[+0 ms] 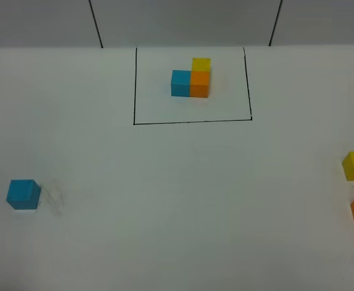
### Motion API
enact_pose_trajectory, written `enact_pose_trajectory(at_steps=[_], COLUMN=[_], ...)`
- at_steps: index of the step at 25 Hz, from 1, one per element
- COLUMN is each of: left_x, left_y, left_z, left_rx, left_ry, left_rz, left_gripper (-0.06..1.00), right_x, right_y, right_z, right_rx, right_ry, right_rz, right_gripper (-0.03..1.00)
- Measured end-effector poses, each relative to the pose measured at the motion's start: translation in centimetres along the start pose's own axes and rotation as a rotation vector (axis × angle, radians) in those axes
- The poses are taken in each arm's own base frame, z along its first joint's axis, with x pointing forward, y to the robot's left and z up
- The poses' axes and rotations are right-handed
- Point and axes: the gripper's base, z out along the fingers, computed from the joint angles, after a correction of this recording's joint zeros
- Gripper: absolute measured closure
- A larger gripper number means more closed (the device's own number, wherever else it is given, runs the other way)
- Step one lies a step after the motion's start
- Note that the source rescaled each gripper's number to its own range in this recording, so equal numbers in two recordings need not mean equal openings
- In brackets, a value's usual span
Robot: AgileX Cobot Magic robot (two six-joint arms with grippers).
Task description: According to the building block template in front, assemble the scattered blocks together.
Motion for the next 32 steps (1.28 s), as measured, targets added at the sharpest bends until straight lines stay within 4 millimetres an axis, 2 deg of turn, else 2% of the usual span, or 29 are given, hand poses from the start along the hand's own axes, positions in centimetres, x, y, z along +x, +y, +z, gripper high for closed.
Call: enact_pose_trajectory(at_steps=[32], left_x=[0.0], left_y=[0.0], left_z=[0.0], left_rx=[0.0], left_ry=[0.0], left_rz=[0.001], left_gripper=[0.21], right_x=[0.0], right_y=[0.0], right_z=[0.0], right_rx=[0.0], right_ry=[0.0], right_rz=[0.0], right_gripper=[0.97])
